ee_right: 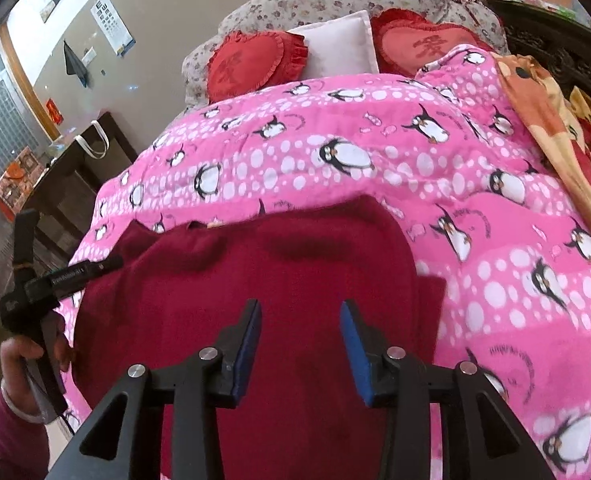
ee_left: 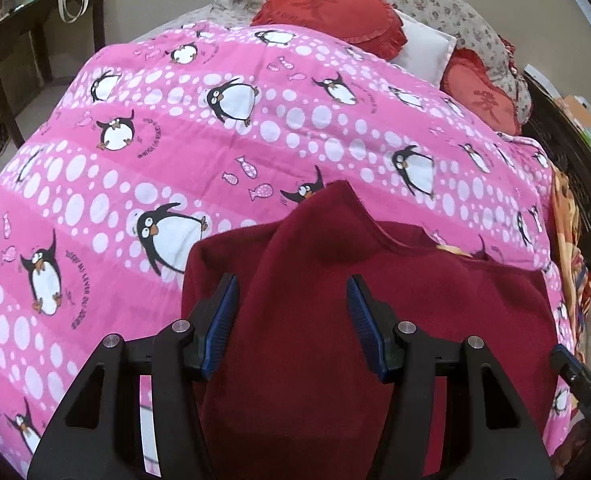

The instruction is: Fold small clothes

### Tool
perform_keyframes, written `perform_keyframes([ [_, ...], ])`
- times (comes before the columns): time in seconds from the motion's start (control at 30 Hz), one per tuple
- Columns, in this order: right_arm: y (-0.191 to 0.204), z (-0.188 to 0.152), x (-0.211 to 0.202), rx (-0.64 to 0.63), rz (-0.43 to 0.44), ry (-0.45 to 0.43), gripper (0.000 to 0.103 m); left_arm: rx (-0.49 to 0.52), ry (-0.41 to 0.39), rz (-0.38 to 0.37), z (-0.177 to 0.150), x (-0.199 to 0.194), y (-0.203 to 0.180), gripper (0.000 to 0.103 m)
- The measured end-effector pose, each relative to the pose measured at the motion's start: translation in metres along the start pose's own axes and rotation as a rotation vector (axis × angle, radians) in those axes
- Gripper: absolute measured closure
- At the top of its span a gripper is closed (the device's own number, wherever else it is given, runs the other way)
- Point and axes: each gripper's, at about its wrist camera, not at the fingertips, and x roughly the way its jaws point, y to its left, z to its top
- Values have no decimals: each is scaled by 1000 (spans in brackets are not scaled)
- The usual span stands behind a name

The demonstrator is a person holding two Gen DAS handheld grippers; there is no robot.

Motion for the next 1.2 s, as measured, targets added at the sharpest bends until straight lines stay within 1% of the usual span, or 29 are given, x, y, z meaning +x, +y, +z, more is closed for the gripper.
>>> perform_keyframes([
  [0.17, -15, -18, 2, 62, -8, 27, 64, 13, -15, 5, -10, -14, -1, 48],
  [0.23, -18, -22, 11, 60, -15, 64, 63, 17, -17, 7, -16, -18, -2, 47],
  [0.27, -17, -23, 13, 49, -20, 65, 63, 19, -17, 7, -20, -20, -2, 47],
  [0.37, -12, -20, 11, 35, -32, 71, 61, 26, -24, 13, -25, -25, -2, 45],
  [0.4, -10, -18, 9, 35, -31, 70, 61, 25, -21, 10, -27, -26, -1, 43],
  [0.43, -8, -17, 8, 36, -26, 69, 61, 19, -15, 1, -28, -28, 0, 41],
  [0.6, 10, -14, 4, 24, 20, 70, 61, -5, -8, -27, -35, -38, 6, 41],
  [0.7, 31, -8, 5, -22, 55, 74, 61, -17, -3, -50, -46, -47, 14, 35],
  [0.83, 67, 5, 16, -90, 129, 94, 60, -30, 15, -52, -60, -54, 25, 35],
  [1.0, 122, 19, 46, -175, 196, 128, 57, -60, 29, -52, -72, -58, 42, 35],
  [1.1, 154, 24, 70, -205, 235, 171, 57, -99, 35, -62, -76, -58, 54, 34],
  [1.2, 179, 28, 90, -245, 248, 201, 57, -137, 57, -72, -79, -53, 64, 33],
])
